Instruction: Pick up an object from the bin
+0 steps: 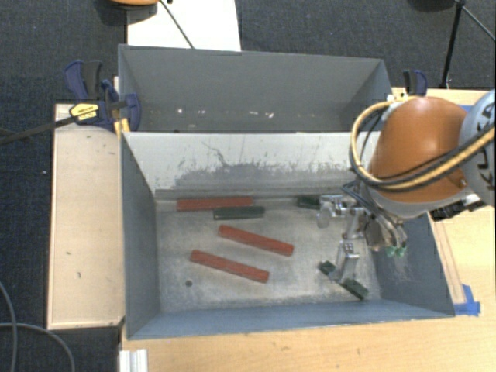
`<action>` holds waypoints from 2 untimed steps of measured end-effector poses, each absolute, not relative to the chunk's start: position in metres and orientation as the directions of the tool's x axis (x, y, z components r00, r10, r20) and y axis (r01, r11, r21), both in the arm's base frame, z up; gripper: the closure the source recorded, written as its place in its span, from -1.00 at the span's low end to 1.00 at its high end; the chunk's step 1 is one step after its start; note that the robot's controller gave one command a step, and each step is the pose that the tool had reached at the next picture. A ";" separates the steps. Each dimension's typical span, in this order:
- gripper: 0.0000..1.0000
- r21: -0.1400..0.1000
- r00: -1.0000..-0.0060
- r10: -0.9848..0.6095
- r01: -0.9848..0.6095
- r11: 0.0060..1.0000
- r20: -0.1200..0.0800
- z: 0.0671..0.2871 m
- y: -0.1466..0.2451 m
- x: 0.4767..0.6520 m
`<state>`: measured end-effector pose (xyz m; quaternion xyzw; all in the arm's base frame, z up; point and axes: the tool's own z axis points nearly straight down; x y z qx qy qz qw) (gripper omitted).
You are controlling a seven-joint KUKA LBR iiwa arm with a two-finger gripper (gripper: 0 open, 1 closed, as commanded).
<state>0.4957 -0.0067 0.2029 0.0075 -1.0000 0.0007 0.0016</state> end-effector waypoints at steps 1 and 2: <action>-1.00 -0.001 -0.993 -0.120 -0.120 0.993 -0.010 0.164 -0.005 0.492; -1.00 0.001 -0.993 -0.118 -0.118 0.993 0.000 0.126 -0.043 0.501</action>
Offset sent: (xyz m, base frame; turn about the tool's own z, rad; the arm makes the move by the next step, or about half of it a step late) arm 0.0104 -0.0529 -0.0876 -0.0697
